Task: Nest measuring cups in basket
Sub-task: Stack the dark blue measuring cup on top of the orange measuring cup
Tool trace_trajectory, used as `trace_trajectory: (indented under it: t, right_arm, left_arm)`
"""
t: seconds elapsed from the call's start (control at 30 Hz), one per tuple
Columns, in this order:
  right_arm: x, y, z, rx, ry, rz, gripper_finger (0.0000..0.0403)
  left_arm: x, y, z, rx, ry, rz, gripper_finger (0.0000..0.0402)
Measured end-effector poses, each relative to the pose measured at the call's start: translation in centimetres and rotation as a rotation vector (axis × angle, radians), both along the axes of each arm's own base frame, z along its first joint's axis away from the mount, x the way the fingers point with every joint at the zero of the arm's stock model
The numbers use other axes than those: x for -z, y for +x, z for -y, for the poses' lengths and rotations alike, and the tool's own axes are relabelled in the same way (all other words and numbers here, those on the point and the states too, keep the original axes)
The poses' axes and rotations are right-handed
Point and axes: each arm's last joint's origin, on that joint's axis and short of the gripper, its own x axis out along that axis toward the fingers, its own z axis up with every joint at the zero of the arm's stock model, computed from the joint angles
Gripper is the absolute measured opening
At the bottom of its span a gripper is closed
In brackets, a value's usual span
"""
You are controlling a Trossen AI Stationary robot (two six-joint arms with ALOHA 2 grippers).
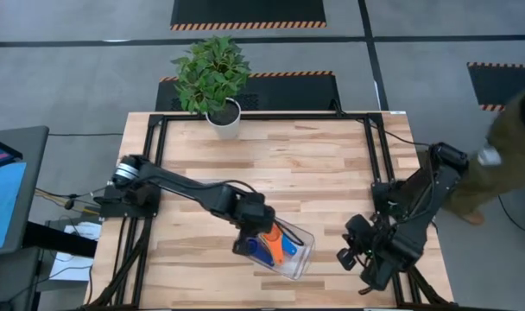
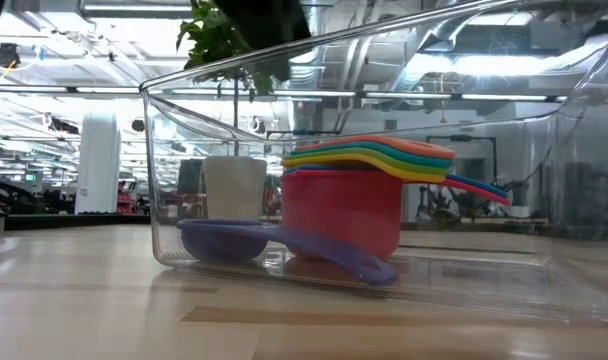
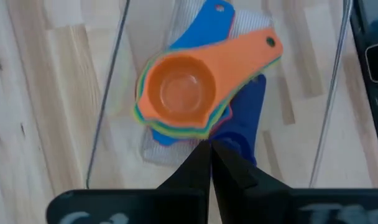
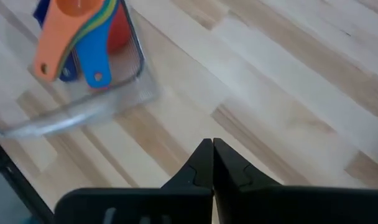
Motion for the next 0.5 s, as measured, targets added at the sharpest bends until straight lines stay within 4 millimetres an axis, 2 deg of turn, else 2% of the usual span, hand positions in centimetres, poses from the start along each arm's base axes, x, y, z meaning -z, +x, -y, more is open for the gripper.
trace_trajectory:
  t: [0.17,0.5]
  right_arm:
    - [0.0,-1.8,-0.4,0.001,-0.032,-0.022,0.002]
    - [0.0,-4.8,-1.5,-0.025,-0.036,-0.017,0.0025]
  left_arm:
    - [0.7,1.7,0.5,0.051,0.034,-0.029,0.0]
    - [3.1,2.3,0.9,-0.062,-0.069,-0.145,0.001]
